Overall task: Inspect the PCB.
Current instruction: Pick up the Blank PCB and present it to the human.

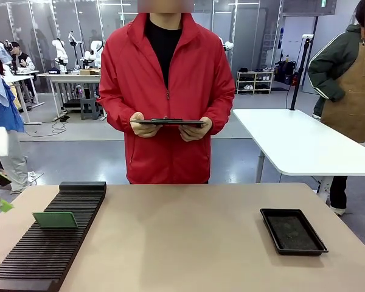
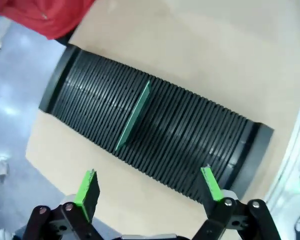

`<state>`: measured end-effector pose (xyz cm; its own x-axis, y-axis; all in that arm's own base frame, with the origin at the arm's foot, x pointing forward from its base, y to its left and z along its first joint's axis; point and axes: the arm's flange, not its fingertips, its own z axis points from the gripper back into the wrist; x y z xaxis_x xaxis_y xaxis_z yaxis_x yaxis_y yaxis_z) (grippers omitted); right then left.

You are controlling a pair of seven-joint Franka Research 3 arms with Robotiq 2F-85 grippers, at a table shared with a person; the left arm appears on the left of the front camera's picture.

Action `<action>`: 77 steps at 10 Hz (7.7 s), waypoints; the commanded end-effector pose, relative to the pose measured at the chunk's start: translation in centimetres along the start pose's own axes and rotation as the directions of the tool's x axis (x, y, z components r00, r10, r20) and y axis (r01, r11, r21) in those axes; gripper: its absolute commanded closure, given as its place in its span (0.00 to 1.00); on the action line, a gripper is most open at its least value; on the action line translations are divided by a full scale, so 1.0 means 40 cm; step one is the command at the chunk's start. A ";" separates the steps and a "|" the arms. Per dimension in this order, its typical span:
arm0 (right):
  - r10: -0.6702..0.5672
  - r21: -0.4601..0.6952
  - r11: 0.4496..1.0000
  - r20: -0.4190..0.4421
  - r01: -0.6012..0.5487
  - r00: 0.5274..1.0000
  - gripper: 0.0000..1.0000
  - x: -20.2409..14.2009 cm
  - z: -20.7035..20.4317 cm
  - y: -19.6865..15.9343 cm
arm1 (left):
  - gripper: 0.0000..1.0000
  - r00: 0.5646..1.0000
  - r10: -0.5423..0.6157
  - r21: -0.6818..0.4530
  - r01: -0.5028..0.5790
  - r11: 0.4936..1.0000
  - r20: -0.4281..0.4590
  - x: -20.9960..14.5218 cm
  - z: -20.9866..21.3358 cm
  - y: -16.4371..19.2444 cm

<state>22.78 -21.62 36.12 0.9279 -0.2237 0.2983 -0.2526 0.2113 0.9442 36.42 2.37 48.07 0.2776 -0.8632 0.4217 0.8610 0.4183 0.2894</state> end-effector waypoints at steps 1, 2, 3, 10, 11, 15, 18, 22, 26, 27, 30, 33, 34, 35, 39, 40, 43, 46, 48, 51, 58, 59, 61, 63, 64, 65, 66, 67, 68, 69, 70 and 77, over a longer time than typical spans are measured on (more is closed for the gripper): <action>0.005 0.010 1.000 0.004 -0.005 1.000 0.00 -0.001 0.000 0.003 | 0.00 0.992 -0.103 0.027 0.106 0.994 -0.078 0.005 -0.091 0.018; 0.005 0.010 1.000 0.004 -0.005 1.000 0.00 -0.001 0.000 0.003 | 0.00 0.983 -0.139 0.017 0.142 0.990 -0.116 0.011 -0.133 0.025; 0.005 0.010 1.000 0.004 -0.005 1.000 0.00 -0.001 0.000 0.003 | 0.00 0.973 -0.184 0.013 0.187 0.982 -0.138 0.023 -0.166 0.030; 0.005 0.010 1.000 0.004 -0.005 1.000 0.00 -0.001 0.000 0.003 | 0.00 0.900 -0.363 -0.055 0.361 0.931 -0.241 0.046 -0.301 0.092; 0.005 0.010 1.000 0.004 -0.005 1.000 0.00 -0.001 0.000 0.003 | 0.00 0.900 -0.358 -0.068 0.352 0.934 -0.248 0.047 -0.316 0.103; 0.005 0.010 1.000 0.004 -0.005 1.000 0.00 -0.001 0.000 0.003 | 0.00 0.892 -0.352 -0.093 0.339 0.936 -0.284 0.045 -0.376 0.131; 0.005 0.010 1.000 0.004 -0.005 1.000 0.00 -0.001 0.000 0.003 | 0.27 0.888 -0.349 -0.111 0.331 0.937 -0.299 0.028 -0.418 0.136; 0.005 0.010 1.000 0.004 -0.005 1.000 0.00 -0.001 0.000 0.003 | 1.00 0.883 -0.351 -0.118 0.331 0.936 -0.311 0.015 -0.427 0.126; 0.005 0.010 1.000 0.004 -0.005 1.000 0.00 -0.001 0.000 0.003 | 1.00 0.884 -0.347 -0.121 0.325 0.938 -0.312 0.018 -0.421 0.127; 0.005 0.010 1.000 0.004 -0.005 1.000 0.00 -0.001 0.000 0.003 | 1.00 0.883 -0.348 -0.121 0.327 0.937 -0.314 0.017 -0.419 0.128; 0.005 0.010 1.000 0.004 -0.005 1.000 0.00 -0.001 0.000 0.003 | 1.00 0.879 -0.365 -0.150 0.334 0.931 -0.306 0.021 -0.396 0.133; 0.005 0.010 1.000 0.004 -0.005 1.000 0.00 -0.001 0.000 0.003 | 1.00 0.921 -0.326 -0.170 0.293 0.941 -0.212 0.052 -0.255 0.169; 0.005 0.010 1.000 0.004 -0.005 1.000 0.00 -0.001 0.000 0.003 | 1.00 0.949 -0.275 -0.161 0.251 0.954 -0.151 0.056 -0.196 0.185; 0.005 0.010 1.000 0.004 -0.005 1.000 0.00 -0.001 0.000 0.003 | 1.00 0.973 -0.216 -0.174 0.201 0.964 -0.076 0.050 -0.154 0.199; 0.005 0.010 1.000 0.004 -0.005 1.000 0.00 -0.001 0.000 0.003 | 1.00 0.972 0.194 -0.408 -0.124 0.904 0.134 0.019 -0.183 0.189; 0.005 0.010 1.000 0.004 -0.005 1.000 0.00 -0.001 0.000 0.003 | 1.00 0.970 0.209 -0.447 -0.131 0.885 0.128 0.027 -0.198 0.173; 0.005 0.010 1.000 0.004 -0.005 1.000 0.00 -0.001 0.000 0.003 | 1.00 0.975 0.183 -0.436 -0.112 0.893 0.126 0.013 -0.212 0.146; 0.005 0.010 1.000 0.004 -0.005 1.000 0.00 -0.001 0.000 0.003 | 1.00 0.975 0.183 -0.436 -0.112 0.893 0.126 0.013 -0.212 0.146; 0.005 0.010 1.000 0.004 -0.005 1.000 0.00 -0.001 0.000 0.003 | 0.97 0.937 0.293 -0.575 -0.136 0.807 0.190 0.046 -0.243 0.116; 0.005 0.010 1.000 0.004 -0.005 1.000 0.00 -0.001 0.000 0.003 | 0.97 0.754 0.629 -0.778 -0.276 0.565 0.189 0.176 -0.355 0.096; 0.005 0.010 1.000 0.004 -0.005 1.000 0.00 -0.001 0.000 0.003 | 0.97 0.412 0.904 -0.910 -0.409 0.073 -0.113 0.284 -0.573 0.113; 0.005 0.010 1.000 0.004 -0.005 1.000 0.00 -0.001 0.000 0.003 | 0.97 0.385 0.908 -0.929 -0.371 -0.011 -0.165 0.267 -0.575 0.129; 0.005 0.010 1.000 0.004 -0.005 1.000 0.00 -0.001 0.000 0.003 | 0.97 0.385 0.888 -0.923 -0.372 -0.100 -0.251 0.223 -0.582 0.162; 0.005 0.010 1.000 0.004 -0.005 1.000 0.00 -0.001 0.000 0.003 | 0.97 0.363 0.891 -0.919 -0.371 -0.132 -0.274 0.206 -0.589 0.177; 0.005 0.010 1.000 0.004 -0.005 1.000 0.00 -0.001 0.000 0.003 | 0.97 0.361 0.886 -0.916 -0.372 -0.149 -0.291 0.200 -0.592 0.183; 0.005 0.010 1.000 0.004 -0.005 1.000 0.00 -0.001 0.000 0.003 | 0.97 0.350 0.889 -0.910 -0.387 -0.151 -0.297 0.196 -0.594 0.195; 0.005 0.010 1.000 0.004 -0.005 1.000 0.00 -0.001 0.000 0.003 | 0.97 0.356 0.886 -0.907 -0.395 -0.146 -0.298 0.196 -0.589 0.209; 0.005 0.010 1.000 0.004 -0.005 1.000 0.00 -0.001 0.000 0.003 | 0.97 0.351 0.886 -0.901 -0.408 -0.148 -0.304 0.199 -0.589 0.231; 0.005 0.010 1.000 0.004 -0.005 1.000 0.00 -0.001 0.000 0.003 | 0.97 0.349 0.881 -0.898 -0.408 -0.165 -0.321 0.198 -0.593 0.252; 0.005 0.010 1.000 0.004 -0.005 1.000 0.00 -0.001 0.000 0.003 | 0.97 0.345 0.877 -0.887 -0.429 -0.170 -0.335 0.200 -0.599 0.270; 0.005 0.010 1.000 0.004 -0.005 1.000 0.00 -0.001 0.000 0.003 | 0.97 0.343 0.878 -0.885 -0.436 -0.167 -0.334 0.203 -0.602 0.286; 0.005 0.010 1.000 0.004 -0.005 1.000 0.00 -0.001 0.000 0.003 | 0.97 0.326 0.895 -0.890 -0.430 -0.148 -0.306 0.207 -0.604 0.323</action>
<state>22.77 -21.61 36.13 0.9281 -0.2236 0.2979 -0.2524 0.2106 0.9444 60.46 -6.13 34.79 0.9899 0.0082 0.1414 0.1407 0.0574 -0.9884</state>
